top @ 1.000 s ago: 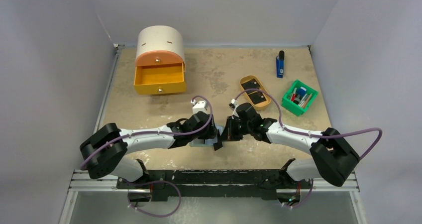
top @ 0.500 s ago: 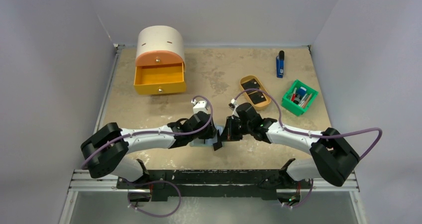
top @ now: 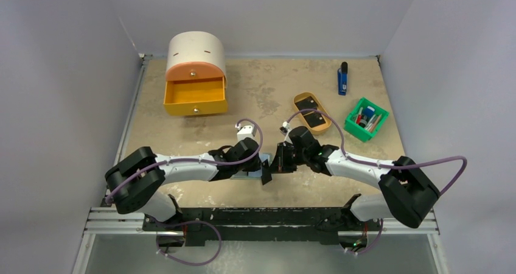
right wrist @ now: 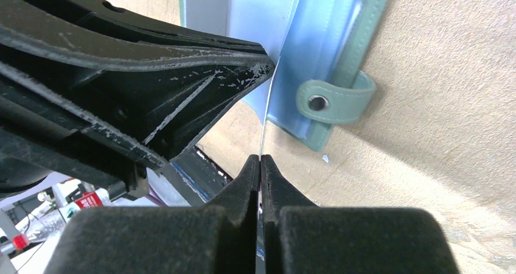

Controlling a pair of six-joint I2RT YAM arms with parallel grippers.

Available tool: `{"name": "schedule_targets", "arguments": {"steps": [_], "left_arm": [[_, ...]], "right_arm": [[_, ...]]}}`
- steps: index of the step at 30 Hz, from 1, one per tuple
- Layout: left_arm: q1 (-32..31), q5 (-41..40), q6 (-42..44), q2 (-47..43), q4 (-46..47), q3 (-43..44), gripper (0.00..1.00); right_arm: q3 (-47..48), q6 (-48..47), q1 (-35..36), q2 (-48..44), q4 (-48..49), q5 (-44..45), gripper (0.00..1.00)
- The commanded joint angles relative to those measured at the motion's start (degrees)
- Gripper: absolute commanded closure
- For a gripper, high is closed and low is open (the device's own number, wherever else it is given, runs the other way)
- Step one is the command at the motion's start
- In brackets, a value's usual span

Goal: Put the credit cards into the card holder
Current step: Turn over the card slot in the card holder.

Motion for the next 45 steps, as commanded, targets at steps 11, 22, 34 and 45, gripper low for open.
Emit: {"name": "schedule_targets", "arguments": {"steps": [11, 22, 34, 45], "left_arm": [[0.12, -4.73, 1.35, -0.76, -1.03, -0.87, 1.00], [0.15, -7.17, 2.13, -3.84, -5.96, -0.09, 1.00], [0.14, -13.02, 1.72, -10.73, -14.16, -0.93, 0.99], [0.14, -14.65, 0.24, -11.00, -14.84, -3.19, 1.00]], "right_arm": [[0.11, 0.28, 0.22, -1.67, 2.94, -1.00, 1.00], [0.21, 0.28, 0.24, -1.16, 2.68, -0.84, 1.00], [-0.76, 5.95, -0.01, -6.92, -7.53, 9.07, 1.00], [0.92, 4.10, 0.01, -2.93, -7.20, 6.23, 1.00]]}}
